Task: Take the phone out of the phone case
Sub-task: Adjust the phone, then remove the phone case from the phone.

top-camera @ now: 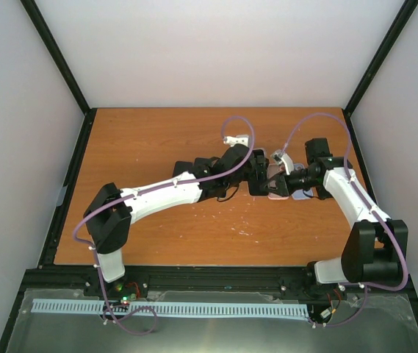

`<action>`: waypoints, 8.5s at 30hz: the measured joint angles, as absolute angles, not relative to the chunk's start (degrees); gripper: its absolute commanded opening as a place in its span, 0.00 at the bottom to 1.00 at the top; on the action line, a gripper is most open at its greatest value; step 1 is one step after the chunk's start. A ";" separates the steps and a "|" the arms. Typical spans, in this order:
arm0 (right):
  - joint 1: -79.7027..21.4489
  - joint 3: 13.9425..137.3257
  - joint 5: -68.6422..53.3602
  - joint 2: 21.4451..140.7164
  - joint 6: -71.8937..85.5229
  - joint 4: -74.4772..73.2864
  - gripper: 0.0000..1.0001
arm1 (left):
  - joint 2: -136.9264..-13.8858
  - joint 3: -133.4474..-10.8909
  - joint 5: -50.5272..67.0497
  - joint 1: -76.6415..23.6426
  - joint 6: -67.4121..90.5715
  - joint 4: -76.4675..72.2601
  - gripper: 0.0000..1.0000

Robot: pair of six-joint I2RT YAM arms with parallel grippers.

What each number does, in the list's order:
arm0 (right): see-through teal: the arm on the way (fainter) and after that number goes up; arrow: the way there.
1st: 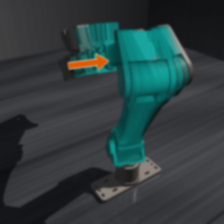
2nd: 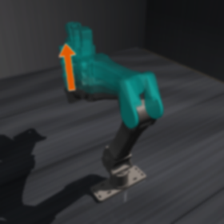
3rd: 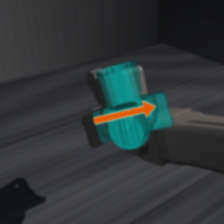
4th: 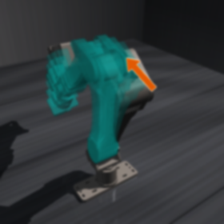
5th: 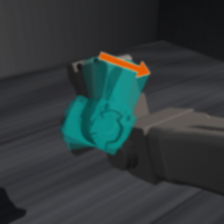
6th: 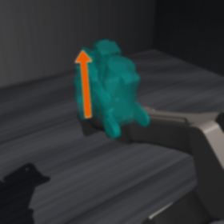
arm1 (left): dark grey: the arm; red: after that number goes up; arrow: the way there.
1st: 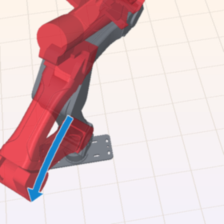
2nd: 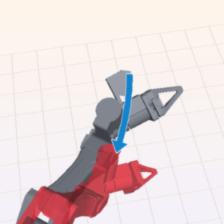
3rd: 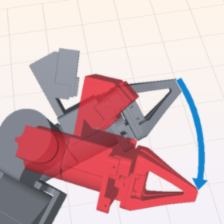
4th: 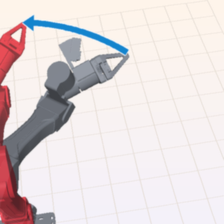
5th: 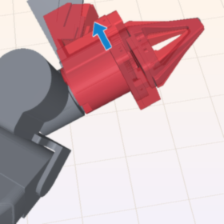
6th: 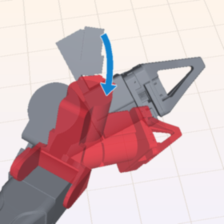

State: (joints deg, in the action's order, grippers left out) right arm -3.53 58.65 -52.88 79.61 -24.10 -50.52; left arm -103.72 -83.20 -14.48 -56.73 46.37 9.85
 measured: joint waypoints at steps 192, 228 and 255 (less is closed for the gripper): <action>-31.09 67.94 -47.13 65.60 -51.20 -72.47 0.06 | -94.02 -53.17 78.98 -35.46 64.95 -71.66 0.00; -35.75 68.64 -39.20 64.93 -51.72 -68.34 0.04 | -96.25 -55.29 82.76 -35.83 78.81 -80.25 0.00; -33.15 67.20 -34.96 64.71 -29.17 -58.39 0.26 | -91.46 -51.46 72.58 -34.22 70.85 -65.98 0.00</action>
